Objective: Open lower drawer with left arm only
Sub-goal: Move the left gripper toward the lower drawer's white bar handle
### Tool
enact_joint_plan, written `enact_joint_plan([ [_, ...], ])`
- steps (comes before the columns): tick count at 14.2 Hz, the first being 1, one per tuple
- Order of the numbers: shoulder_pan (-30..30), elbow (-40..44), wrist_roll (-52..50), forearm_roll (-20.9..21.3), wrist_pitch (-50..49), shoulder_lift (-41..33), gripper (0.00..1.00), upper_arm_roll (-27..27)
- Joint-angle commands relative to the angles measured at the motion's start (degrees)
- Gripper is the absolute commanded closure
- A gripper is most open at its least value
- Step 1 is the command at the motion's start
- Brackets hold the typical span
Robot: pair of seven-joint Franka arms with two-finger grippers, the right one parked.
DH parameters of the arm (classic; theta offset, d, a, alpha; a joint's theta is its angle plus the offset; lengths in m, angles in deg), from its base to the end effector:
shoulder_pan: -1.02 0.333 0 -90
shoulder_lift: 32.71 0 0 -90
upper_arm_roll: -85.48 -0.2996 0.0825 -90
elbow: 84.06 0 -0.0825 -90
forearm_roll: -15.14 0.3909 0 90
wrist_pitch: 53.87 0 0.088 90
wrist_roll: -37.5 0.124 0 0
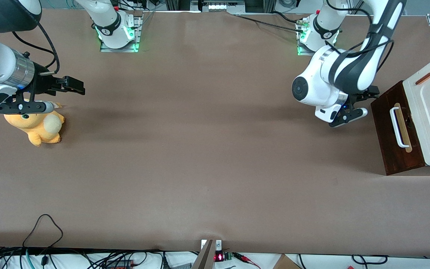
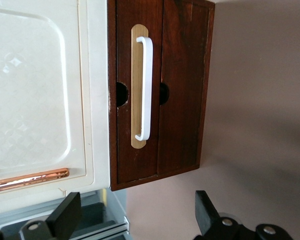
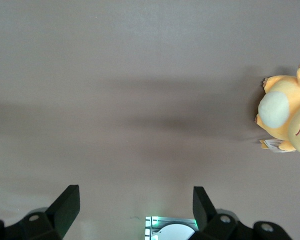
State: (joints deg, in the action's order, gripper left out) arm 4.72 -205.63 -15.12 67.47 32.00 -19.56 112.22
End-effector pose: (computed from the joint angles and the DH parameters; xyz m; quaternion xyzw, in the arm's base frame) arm 0.4862 -0.0948 0.2789 -0.8560 -0.0586 0.0532 0.5108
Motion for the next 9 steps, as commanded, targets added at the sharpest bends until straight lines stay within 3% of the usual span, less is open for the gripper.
enact_joint_plan([
  [1,-0.19,0.63,1.63,1.29,-1.85,-0.32,0.0,0.16],
  [6,-0.01,0.02,5.85,4.62,-0.45,1.42,0.0,-0.46],
  [9,-0.1,-1.47,6.12,15.76,-0.71,7.3,0.0,-2.73],
])
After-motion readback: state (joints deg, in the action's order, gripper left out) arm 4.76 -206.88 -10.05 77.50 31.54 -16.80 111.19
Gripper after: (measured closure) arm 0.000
